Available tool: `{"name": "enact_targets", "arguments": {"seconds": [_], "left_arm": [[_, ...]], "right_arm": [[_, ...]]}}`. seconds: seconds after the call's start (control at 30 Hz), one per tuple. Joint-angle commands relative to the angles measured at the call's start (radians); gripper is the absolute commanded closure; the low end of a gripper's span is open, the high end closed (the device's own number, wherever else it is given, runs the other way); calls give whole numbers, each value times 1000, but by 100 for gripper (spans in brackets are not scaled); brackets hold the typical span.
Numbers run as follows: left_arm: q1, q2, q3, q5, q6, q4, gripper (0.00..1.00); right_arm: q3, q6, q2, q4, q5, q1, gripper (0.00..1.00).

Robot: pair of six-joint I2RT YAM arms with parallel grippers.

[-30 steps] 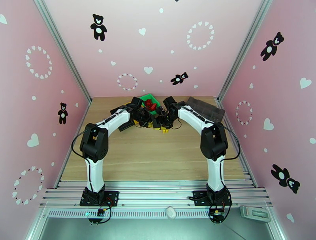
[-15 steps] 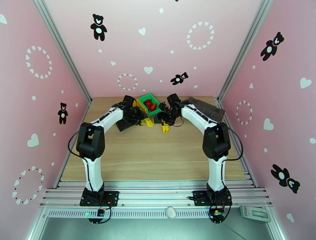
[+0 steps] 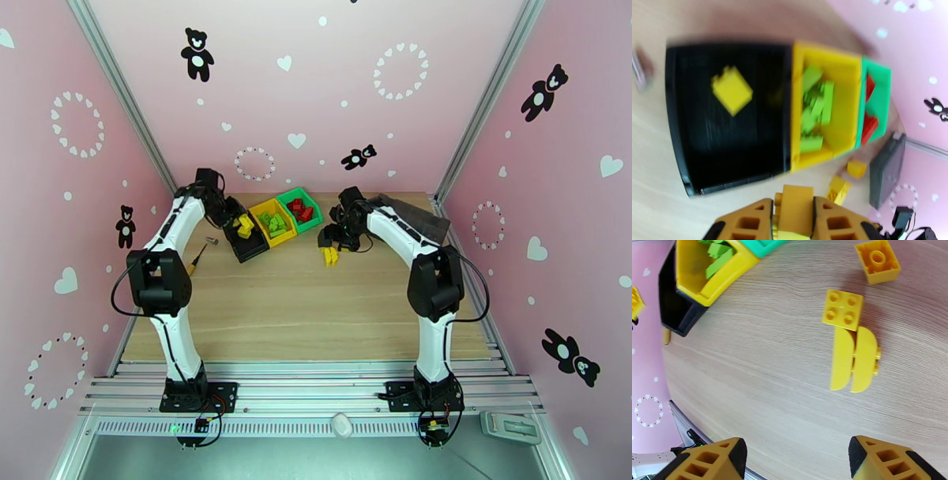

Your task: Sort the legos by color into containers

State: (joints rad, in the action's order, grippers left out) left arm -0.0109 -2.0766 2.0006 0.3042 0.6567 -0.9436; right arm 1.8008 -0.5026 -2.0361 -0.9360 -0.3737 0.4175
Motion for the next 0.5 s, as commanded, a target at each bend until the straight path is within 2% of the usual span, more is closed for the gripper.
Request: {"name": "enact_targets", "arguments": {"seconds": [0.0, 0.1, 0.2, 0.3, 0.47], "left_arm": [[-5, -74, 98, -143, -47, -90, 76], [-6, -103, 163, -159, -59, -110, 58], [-12, -95, 177, -164, -74, -114, 45], [-24, -63, 152, -165, -92, -110, 39], [-67, 43, 39, -187, -100, -90, 36]], "right_arm": [[37, -19, -22, -53, 55, 0, 26], [34, -24, -26, -63, 72, -3, 25], [32, -29, -33, -70, 83, -5, 24], [34, -36, -40, -65, 89, -6, 24], [74, -53, -79, -67, 127, -9, 25]]}}
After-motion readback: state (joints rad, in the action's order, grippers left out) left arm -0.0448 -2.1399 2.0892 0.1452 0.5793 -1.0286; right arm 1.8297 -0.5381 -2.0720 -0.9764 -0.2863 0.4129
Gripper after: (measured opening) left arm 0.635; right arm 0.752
